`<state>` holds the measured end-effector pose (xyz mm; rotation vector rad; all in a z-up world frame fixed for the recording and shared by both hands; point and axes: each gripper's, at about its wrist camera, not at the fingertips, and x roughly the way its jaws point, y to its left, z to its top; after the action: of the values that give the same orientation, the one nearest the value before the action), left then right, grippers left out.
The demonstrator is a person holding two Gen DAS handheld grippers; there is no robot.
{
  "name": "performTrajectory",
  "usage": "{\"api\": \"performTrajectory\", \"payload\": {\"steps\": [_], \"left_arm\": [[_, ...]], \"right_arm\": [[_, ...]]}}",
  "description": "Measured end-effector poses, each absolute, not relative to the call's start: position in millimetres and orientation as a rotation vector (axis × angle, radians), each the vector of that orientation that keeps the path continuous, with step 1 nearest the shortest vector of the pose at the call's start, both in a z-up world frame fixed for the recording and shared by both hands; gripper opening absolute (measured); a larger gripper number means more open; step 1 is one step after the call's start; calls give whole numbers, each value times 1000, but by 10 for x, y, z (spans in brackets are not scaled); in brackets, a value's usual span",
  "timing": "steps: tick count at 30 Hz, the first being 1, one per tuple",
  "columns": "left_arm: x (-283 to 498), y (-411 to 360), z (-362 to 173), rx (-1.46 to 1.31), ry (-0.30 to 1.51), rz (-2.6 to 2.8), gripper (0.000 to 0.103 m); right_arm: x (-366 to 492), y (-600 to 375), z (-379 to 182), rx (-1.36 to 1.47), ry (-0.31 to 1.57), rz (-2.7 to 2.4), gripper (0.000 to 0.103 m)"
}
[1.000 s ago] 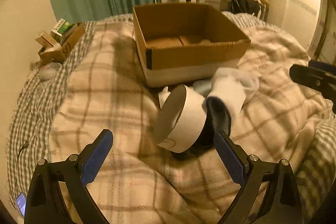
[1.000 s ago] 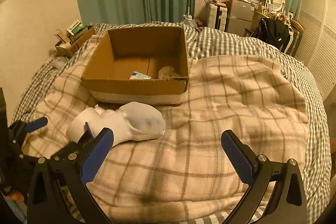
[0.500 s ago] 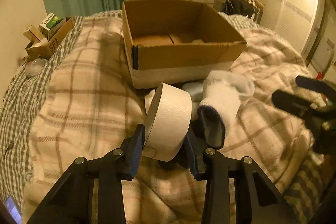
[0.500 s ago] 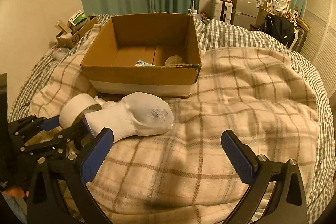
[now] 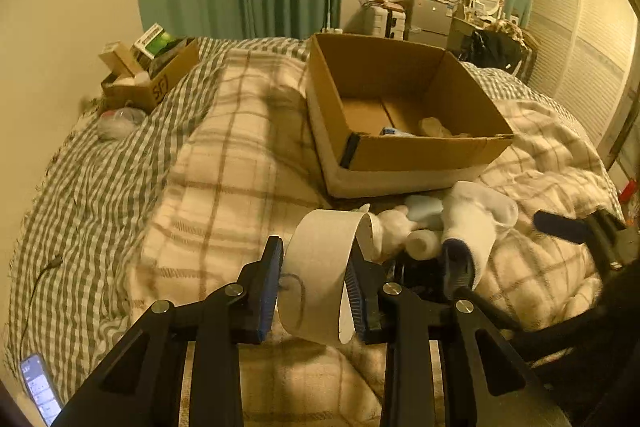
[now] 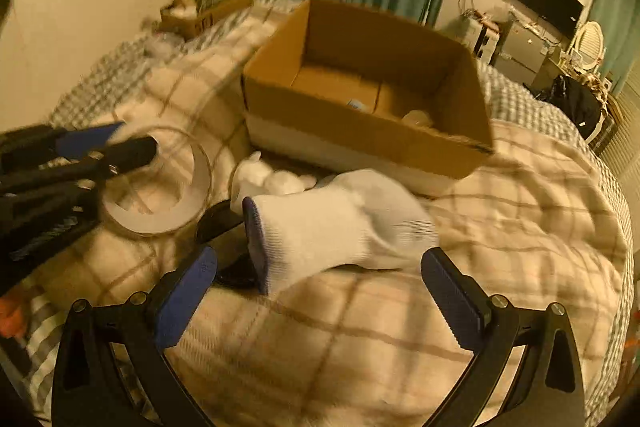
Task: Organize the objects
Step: 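Grasp the tape roll with the left tool while the right tool grasps the white sock, then lower the tape roll and sock into the box and open both tools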
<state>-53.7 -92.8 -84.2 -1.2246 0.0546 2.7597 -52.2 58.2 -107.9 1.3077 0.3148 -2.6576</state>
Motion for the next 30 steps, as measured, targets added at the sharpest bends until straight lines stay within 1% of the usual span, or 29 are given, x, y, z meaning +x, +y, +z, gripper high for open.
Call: {"api": "performTrajectory", "payload": {"steps": [2,3,5,6,7,8,10,13,19,22,28,30], "left_arm": [[-537,-919,-861,-1232,57,2751,31],[-537,-912,-868,-1234,62,2747,31],[-537,-891,-891,-1239,66,2735,31],[-538,-877,-908,-1242,64,2728,31],[-536,-864,-922,-1246,66,2721,31],[-535,-847,-936,-1251,71,2715,31],[-525,-821,-944,-1254,84,2716,31],[-500,-805,-924,-1253,80,2715,31],[-419,-806,-834,-1267,21,2700,31],[-345,-780,-707,-1239,35,2716,31],[-194,-711,-418,-1170,35,2729,30],[-153,-681,-331,-1143,10,2712,30]], "right_arm": [[-602,551,-1186,1357,310,-2640,93],[-624,550,-1215,1371,298,-2633,86],[-664,566,-1269,1398,272,-2619,80],[-670,581,-1280,1402,262,-2617,71],[-667,602,-1283,1404,243,-2610,60],[-663,623,-1278,1403,222,-2603,55],[-645,654,-1253,1397,193,-2598,39],[-590,698,-1194,1381,154,-2587,29],[-465,787,-950,1303,159,-2644,22],[-392,860,-792,1258,158,-2676,19],[-210,984,-452,1165,132,-2728,17],[-155,1014,-326,1128,126,-2744,17]]}}
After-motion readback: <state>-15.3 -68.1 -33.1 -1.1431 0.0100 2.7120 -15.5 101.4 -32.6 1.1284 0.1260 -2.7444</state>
